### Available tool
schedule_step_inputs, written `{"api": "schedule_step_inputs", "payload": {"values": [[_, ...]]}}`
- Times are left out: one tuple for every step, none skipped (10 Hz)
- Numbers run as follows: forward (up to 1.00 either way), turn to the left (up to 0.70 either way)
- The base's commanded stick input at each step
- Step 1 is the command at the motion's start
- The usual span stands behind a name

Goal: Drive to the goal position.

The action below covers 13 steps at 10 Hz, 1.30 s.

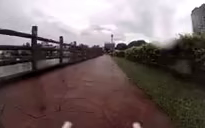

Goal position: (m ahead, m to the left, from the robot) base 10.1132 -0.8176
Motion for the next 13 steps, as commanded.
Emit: {"api": "schedule_step_inputs", "payload": {"values": [[0.50, 0.00], [0.50, 0.00], [0.50, 0.00], [0.50, 0.00], [0.50, 0.00], [0.50, 0.00], [0.50, 0.00], [0.50, 0.00], [0.50, 0.00], [0.50, 0.00], [0.50, 0.00], [0.50, 0.00], [0.50, 0.00]]}}
